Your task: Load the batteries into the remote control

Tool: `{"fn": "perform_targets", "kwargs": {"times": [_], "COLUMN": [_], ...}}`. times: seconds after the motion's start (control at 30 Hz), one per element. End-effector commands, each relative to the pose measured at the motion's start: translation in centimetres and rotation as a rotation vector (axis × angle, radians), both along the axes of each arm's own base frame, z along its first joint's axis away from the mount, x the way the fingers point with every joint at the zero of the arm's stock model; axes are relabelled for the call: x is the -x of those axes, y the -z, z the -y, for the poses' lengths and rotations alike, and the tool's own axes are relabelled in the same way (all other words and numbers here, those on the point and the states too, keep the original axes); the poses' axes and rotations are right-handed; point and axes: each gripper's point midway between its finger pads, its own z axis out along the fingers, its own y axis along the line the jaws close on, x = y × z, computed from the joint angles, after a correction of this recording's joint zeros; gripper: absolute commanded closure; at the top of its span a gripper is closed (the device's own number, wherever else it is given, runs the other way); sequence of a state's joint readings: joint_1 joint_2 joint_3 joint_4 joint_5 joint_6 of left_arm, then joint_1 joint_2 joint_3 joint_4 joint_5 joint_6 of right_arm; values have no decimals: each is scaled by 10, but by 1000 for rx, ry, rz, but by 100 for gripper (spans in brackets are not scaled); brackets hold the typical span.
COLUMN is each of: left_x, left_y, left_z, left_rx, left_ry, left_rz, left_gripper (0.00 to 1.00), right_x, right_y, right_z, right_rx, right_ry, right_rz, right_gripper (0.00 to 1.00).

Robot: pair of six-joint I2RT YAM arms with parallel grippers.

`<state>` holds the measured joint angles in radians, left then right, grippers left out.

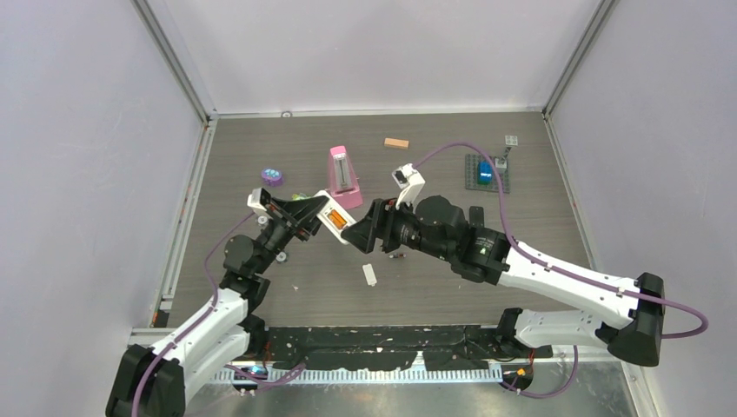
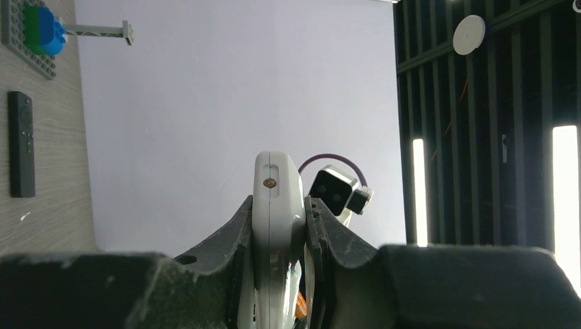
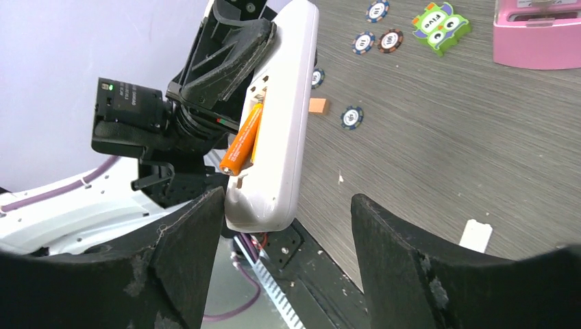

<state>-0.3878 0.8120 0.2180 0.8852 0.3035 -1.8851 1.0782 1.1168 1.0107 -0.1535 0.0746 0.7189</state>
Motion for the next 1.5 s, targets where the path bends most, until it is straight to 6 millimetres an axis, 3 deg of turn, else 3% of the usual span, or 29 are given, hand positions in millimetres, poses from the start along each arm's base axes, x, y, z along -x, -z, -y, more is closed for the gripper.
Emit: {"fn": "perform_targets", "kwargs": {"times": [0.0, 0.43, 0.87, 1.27, 1.47], "left_x": [5, 7, 7, 6, 9], "left_y": [-20, -15, -9, -11, -17], "left_z": [-6, -6, -7, -7, -5], "left_rx": [58, 49, 45, 45, 16], "left_ry": [-13, -14, -24, -20, -21], "left_rz": [55, 55, 52, 57, 107], "left_gripper": [100, 100, 100, 100, 100], "right_x": [-4, -9, -11, -14, -17], "right_y": [-40, -41, -25, -9, -1], "right_z": [-1, -9, -22, -27, -27], "right_rx": [-199, -278, -199, -152, -104], "right_ry": [51, 79, 46, 49, 69], "right_rz": [15, -30, -40, -55, -69], "right_gripper": [27, 27, 52, 59, 68]}}
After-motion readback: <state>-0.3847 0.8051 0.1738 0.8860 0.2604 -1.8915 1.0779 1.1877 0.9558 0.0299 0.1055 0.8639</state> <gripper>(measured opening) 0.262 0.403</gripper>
